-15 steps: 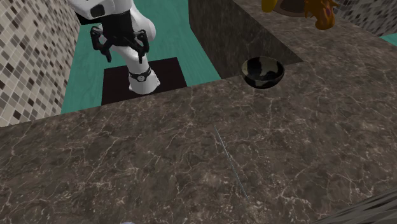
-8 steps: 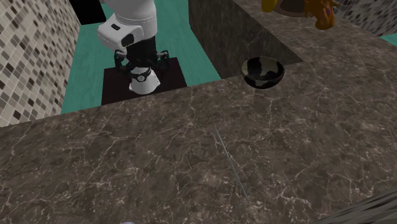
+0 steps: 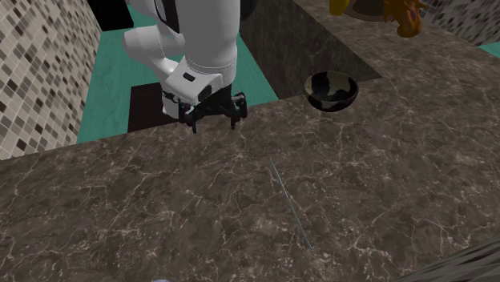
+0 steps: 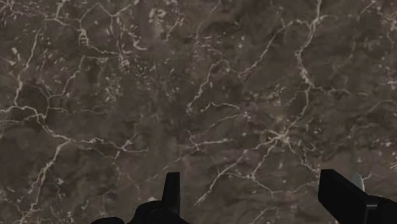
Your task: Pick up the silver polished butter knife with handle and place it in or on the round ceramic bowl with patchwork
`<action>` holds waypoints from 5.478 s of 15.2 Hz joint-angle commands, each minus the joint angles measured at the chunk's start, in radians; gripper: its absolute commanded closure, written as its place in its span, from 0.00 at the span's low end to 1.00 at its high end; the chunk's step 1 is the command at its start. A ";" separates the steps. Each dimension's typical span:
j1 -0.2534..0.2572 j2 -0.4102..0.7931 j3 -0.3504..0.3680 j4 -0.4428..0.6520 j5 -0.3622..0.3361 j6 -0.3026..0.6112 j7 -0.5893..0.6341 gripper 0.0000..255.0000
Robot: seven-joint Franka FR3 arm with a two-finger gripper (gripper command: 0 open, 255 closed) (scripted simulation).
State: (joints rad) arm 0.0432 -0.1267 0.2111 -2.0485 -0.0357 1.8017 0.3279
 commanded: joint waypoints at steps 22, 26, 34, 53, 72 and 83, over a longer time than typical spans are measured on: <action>0.145 0.717 0.058 0.698 -0.096 -0.024 0.109 0.00; 0.143 0.718 0.057 0.665 -0.098 0.010 0.111 0.00; 0.143 0.718 0.057 0.665 -0.098 0.010 0.111 1.00; 0.148 0.691 0.062 0.771 -0.089 -0.122 0.105 1.00; 0.185 0.740 0.062 1.110 -0.097 -0.410 0.099 1.00; 0.236 0.599 0.099 0.948 -0.066 -0.388 0.207 1.00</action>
State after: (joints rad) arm 0.2726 0.4947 0.3047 -1.0649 -0.1068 1.4009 0.5172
